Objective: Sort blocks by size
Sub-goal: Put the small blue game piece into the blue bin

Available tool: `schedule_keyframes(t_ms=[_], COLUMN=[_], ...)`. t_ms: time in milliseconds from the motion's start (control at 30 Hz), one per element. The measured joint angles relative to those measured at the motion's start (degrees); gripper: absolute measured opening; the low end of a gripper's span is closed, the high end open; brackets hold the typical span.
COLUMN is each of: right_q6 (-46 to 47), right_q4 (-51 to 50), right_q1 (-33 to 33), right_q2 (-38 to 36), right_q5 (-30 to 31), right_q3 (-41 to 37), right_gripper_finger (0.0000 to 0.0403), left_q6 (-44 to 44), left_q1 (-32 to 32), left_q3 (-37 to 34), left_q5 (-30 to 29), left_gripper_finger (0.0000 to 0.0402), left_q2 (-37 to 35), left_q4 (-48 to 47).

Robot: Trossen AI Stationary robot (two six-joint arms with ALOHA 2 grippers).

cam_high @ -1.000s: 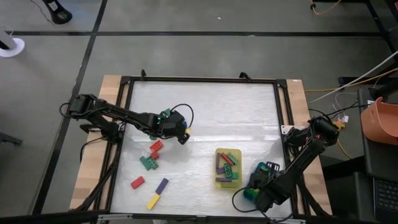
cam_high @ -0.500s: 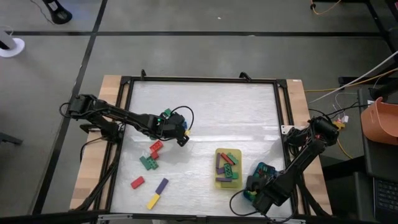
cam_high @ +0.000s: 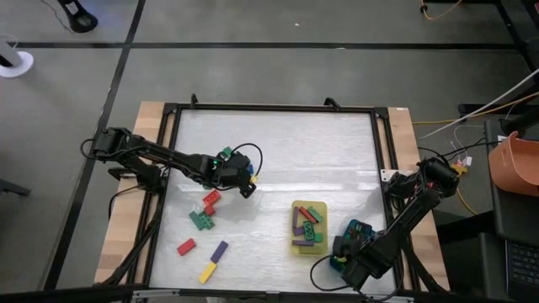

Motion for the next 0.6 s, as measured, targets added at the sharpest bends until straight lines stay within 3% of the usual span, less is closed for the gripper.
schedule_keyframes(t_ms=[333,433,600], right_q6=[4.12,4.92,3.64], right_q4=[-0.17,-0.35,-0.45], right_q1=[0.0,0.02,-0.85], right_q2=[-4.03,-7.13,-11.9], right_q5=[-0.34,3.46,15.25], right_q3=[0.0,0.0,0.02], right_gripper_finger=[0.031,0.0333,0.0343], left_q6=[0.0,-0.02,-0.02], left_q1=[0.0,0.0,0.0], left_q3=[0.0,0.0,0.0], left_q5=[0.0,0.0,0.0], left_gripper_finger=[0.0219,0.0219,0.0219], left_q2=[0.0,0.0,0.0], left_q4=[0.0,0.02,0.0])
